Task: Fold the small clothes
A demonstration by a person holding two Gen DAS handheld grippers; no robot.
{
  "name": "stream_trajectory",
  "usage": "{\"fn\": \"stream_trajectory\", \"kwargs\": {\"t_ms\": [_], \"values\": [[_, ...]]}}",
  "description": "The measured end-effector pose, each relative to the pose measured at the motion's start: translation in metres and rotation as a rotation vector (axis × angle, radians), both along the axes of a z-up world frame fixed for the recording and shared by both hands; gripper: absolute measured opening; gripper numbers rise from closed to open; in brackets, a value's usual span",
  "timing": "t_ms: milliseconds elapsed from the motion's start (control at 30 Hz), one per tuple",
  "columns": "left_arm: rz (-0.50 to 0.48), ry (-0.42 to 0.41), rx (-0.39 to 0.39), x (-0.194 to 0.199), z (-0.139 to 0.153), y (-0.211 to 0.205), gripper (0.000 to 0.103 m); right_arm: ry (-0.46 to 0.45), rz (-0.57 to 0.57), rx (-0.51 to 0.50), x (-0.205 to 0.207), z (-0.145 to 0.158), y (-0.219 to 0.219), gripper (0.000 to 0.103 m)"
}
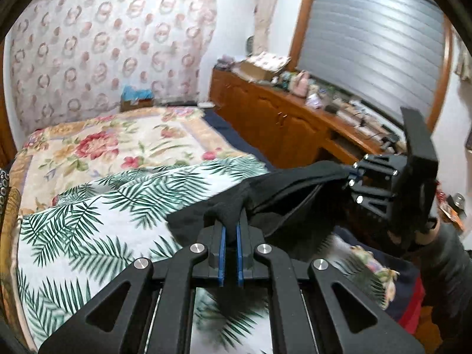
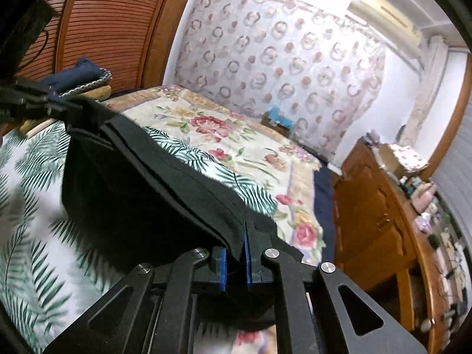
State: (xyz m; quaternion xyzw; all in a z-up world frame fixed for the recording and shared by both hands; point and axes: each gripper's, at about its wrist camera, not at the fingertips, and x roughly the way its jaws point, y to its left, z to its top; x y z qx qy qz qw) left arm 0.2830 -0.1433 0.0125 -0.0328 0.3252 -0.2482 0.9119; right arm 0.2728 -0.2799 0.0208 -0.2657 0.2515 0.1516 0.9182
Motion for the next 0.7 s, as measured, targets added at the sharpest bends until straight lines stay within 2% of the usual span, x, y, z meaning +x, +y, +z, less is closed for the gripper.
{"fn": "stream_trajectory", "kwargs": {"t_ms": [133,200,267,333,400,433,533,700], "values": [[0.027,0.073,0.028,0.036,-0.027,0.001,0.007,0.078,-0.017,0.047,0.043,-0.020,0.002,0.009],[0.027,0.076,0.029,0.041,-0.032,0.002,0.007,0.117,-0.024,0.085,0.058,-0.026,0.001,0.009],[0.039,0.069,0.042,0.045,-0.034,0.004,0.020,0.145,-0.026,0.114,0.068,-0.028,0.001,0.009],[0.054,0.054,0.033,0.046,-0.034,0.009,0.030,0.186,-0.040,0.166,0.085,-0.021,-0.014,0.021],[0.058,0.049,0.023,0.047,-0.033,0.012,0.043,0.211,-0.057,0.230,0.096,-0.014,-0.027,0.050],[0.056,0.045,0.014,0.047,-0.033,0.014,0.050,0.233,-0.063,0.273,0.101,-0.011,-0.034,0.056],[0.042,0.073,0.032,0.051,-0.041,0.011,0.057,0.247,-0.102,0.355,0.110,-0.003,-0.054,0.059],[0.039,0.163,0.090,0.054,-0.071,0.001,0.057,0.178,-0.166,0.350,0.080,0.011,-0.061,0.060]]}}
